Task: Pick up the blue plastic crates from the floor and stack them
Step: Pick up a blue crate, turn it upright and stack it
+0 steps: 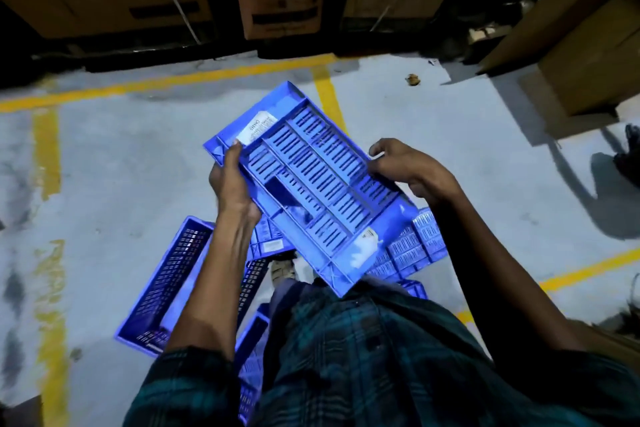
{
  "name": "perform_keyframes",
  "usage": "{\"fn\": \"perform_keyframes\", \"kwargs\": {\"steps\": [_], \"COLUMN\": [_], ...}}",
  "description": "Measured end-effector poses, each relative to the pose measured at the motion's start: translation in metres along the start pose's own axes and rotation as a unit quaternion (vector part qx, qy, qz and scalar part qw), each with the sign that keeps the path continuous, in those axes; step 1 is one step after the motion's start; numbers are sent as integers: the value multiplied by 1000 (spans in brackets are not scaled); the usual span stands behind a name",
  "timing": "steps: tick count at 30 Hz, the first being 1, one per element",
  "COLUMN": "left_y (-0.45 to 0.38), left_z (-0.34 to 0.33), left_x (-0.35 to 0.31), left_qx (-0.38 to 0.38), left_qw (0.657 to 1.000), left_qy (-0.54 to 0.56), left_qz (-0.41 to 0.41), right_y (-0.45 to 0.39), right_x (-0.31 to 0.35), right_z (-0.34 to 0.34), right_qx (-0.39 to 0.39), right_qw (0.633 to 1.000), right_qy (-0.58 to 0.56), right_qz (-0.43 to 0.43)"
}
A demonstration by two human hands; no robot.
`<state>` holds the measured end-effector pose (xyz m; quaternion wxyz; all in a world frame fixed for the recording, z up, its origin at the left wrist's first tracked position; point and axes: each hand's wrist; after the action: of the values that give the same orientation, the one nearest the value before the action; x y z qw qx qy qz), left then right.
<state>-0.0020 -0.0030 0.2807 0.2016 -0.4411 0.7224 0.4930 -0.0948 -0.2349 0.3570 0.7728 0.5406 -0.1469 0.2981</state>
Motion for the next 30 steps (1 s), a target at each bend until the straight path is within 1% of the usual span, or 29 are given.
{"fn": "perform_keyframes", "kwargs": {"steps": [2, 4, 5, 6, 8, 9, 11, 13, 14, 17, 22, 24, 27, 30], "left_y": [10, 16, 17, 17, 17, 20, 23, 25, 27, 36, 54, 58, 64, 59], "left_z": [-7, -11, -13, -16, -20, -24, -27, -27, -28, -35, -51, -56, -59, -56], "left_x": [-1, -3, -5, -8, -15, -21, -32, -41, -47, -62, -90, -102, -117, -128], "left_qx": [-29, -37, -40, -46, -64, -70, -81, -86, -82, -62, -14, -2, 25, 108], "left_qw": [999, 997, 996, 994, 990, 988, 983, 981, 981, 980, 983, 981, 977, 974], "left_qy": [-23, -42, -46, -46, -44, -40, -37, -30, -25, -35, -13, -5, -9, -72], "left_qz": [-25, -53, -67, -82, -114, -132, -158, -171, -177, -184, -181, -191, -211, -187], "right_y": [2, 8, 13, 19, 32, 39, 55, 68, 73, 83, 73, 67, 61, 56], "right_x": [-4, -9, -9, -8, -5, -3, 7, 20, 27, 54, 83, 90, 97, 100], "right_z": [-3, -10, -14, -19, -30, -36, -49, -57, -60, -68, -83, -89, -95, -86], "right_qx": [12, 20, 15, 5, -40, -68, -123, -152, -150, -97, -54, -78, -152, -216], "right_qw": [1000, 1000, 999, 996, 984, 978, 965, 949, 943, 937, 922, 907, 889, 875], "right_qy": [15, 10, 27, 67, 148, 157, 133, 108, 99, 98, 209, 250, 258, 249], "right_qz": [3, 22, 37, 53, 92, 119, 189, 255, 281, 320, 323, 331, 346, 356]}}
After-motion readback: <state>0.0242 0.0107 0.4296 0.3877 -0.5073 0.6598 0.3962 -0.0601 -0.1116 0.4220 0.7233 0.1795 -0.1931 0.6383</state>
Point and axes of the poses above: each hand's wrist, its own y-axis away from the middle knuckle, its own z-axis out of the back of the hand, x = y × z, and after that the axes turned 9 degrees about x, right-handed
